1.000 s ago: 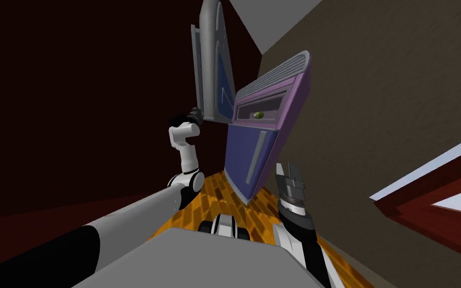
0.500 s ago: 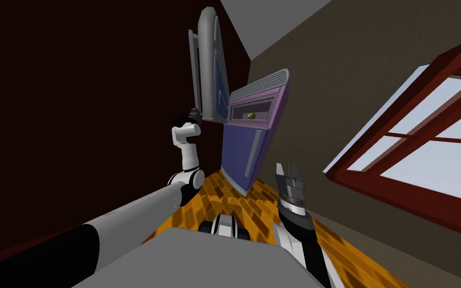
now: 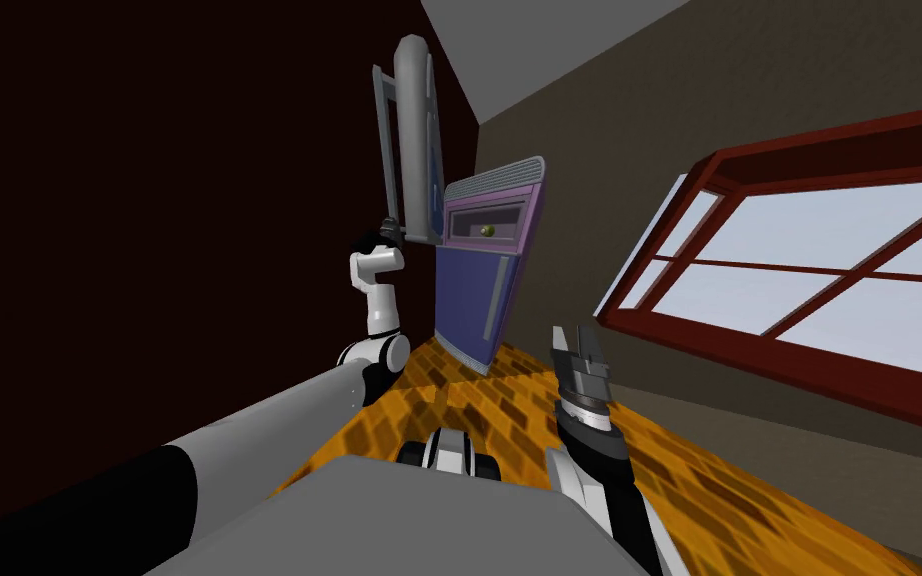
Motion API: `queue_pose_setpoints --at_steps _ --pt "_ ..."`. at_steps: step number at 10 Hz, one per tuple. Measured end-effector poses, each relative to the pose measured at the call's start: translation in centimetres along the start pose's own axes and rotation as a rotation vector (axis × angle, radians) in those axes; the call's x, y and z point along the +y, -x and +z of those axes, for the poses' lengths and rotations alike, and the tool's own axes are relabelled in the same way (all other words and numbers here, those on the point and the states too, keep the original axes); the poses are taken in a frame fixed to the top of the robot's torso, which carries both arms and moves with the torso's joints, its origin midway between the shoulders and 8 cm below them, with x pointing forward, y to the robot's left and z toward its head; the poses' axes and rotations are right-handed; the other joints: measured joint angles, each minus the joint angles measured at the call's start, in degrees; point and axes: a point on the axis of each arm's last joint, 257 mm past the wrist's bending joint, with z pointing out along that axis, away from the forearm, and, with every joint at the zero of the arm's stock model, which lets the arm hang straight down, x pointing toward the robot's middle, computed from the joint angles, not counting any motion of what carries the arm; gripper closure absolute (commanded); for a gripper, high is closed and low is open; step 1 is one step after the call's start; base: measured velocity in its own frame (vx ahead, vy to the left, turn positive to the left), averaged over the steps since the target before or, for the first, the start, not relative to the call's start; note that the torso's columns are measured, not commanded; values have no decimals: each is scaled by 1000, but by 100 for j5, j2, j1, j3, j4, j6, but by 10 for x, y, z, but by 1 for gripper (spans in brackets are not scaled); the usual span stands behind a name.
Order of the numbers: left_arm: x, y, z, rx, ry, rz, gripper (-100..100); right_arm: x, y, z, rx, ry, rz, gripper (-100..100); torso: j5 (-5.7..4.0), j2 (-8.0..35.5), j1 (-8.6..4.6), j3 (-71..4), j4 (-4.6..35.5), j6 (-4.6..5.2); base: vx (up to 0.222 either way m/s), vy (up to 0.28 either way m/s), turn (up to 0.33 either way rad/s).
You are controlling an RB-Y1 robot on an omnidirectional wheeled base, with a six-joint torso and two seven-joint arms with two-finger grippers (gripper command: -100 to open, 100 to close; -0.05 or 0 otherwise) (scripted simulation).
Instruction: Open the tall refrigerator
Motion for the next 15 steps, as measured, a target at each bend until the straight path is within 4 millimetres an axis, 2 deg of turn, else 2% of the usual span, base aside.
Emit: queue_pose_setpoints --at_steps 1,2,4,8,10,11,13,15 --pt "0 0 0 -1 0 1 100 0 0 0 0 0 0 0 11 6 -4 13 -9 -23 -12 153 17" --pt "6 -7 1 13 9 -7 100 0 0 0 0 0 0 0 14 0 53 -2 -4 -6 -15 186 -44" --pt "8 -18 -1 40 9 -20 100 0 0 0 0 0 0 0 22 -7 74 -10 -5 0 -4 259 -41" --pt "3 -40 -2 94 -2 -47 100 0 0 0 0 0 0 0 2 -10 11 -9 -14 14 1 305 -39" --pt "3 -60 -2 133 1 -64 100 0 0 0 0 0 0 0 -7 -27 -6 -25 -11 24 6 285 -48" --pt "1 -67 -3 149 -4 -74 -100 0 0 0 0 0 0 0 -11 -22 -19 -20 -12 27 0 149 -20" --pt "-13 -58 -1 137 -4 -76 -100 0 0 0 0 0 0 0 2 20 -34 20 -12 -4 27 1 16" --pt "-23 -51 2 129 3 -77 -100 0 0 0 0 0 0 0 15 34 20 23 -2 -5 14 -15 -9"
